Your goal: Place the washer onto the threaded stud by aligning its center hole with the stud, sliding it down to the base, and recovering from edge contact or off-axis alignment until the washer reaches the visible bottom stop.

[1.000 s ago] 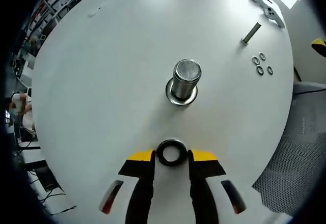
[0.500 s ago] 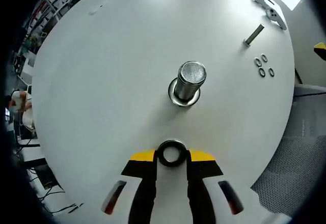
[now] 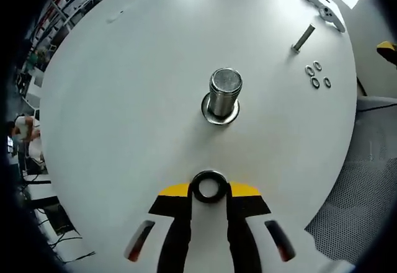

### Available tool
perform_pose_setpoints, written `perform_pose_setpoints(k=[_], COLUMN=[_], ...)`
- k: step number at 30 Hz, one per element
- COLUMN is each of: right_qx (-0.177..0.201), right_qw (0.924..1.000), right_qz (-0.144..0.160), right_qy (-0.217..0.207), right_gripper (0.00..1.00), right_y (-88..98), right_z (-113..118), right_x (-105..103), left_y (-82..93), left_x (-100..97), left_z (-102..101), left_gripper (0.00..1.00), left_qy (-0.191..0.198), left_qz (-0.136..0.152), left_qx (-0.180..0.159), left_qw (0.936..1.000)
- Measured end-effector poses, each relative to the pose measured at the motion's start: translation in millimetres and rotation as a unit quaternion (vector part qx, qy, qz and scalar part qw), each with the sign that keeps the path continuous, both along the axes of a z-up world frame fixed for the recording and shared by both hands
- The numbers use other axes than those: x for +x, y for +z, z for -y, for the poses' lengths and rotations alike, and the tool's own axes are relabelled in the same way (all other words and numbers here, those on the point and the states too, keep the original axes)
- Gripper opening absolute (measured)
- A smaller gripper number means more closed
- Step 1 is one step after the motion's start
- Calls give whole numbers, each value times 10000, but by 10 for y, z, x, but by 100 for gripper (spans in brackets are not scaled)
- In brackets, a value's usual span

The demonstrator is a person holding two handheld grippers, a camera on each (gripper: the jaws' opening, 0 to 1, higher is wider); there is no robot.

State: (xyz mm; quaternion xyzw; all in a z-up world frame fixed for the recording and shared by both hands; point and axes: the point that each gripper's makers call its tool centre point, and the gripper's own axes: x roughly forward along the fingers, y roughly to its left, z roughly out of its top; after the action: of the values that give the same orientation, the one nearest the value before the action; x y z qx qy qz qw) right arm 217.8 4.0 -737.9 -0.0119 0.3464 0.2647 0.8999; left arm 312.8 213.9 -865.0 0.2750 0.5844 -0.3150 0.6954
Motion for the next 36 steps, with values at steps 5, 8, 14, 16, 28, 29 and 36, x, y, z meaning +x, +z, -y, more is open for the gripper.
perform_pose_setpoints(k=[5, 8, 14, 16, 28, 29, 36], right_qx=[14, 2, -13, -16, -20, -13, -16], right_qw=[10000, 10000, 10000, 10000, 10000, 10000, 10000], right_qz=[1, -3, -8, -8, -7, -8, 19], right_qy=[-45, -35, -5, -10, 2, 9, 12], right_gripper=[50, 50, 50, 50, 50, 50, 50], right_y=[5, 0, -4, -4, -5, -3, 7], right_z=[17, 12, 1, 3, -4, -7, -6], right_x=[6, 2, -2, -1, -1, -5, 2], left_y=[50, 107, 312, 360, 649, 670, 737], left_x=[15, 55, 191, 229, 411, 406, 453], left_z=[-19, 25, 164, 191, 298, 309, 427], left_gripper=[18, 18, 18, 18, 18, 18, 18], left_qy=[67, 31, -55, -81, -119, -142, -306], left_qz=[48, 114, 392, 433, 715, 711, 768], left_qx=[-105, -213, -480, -520, -777, -785, -852], left_qw=[9999, 9997, 9981, 9977, 9943, 9943, 9929])
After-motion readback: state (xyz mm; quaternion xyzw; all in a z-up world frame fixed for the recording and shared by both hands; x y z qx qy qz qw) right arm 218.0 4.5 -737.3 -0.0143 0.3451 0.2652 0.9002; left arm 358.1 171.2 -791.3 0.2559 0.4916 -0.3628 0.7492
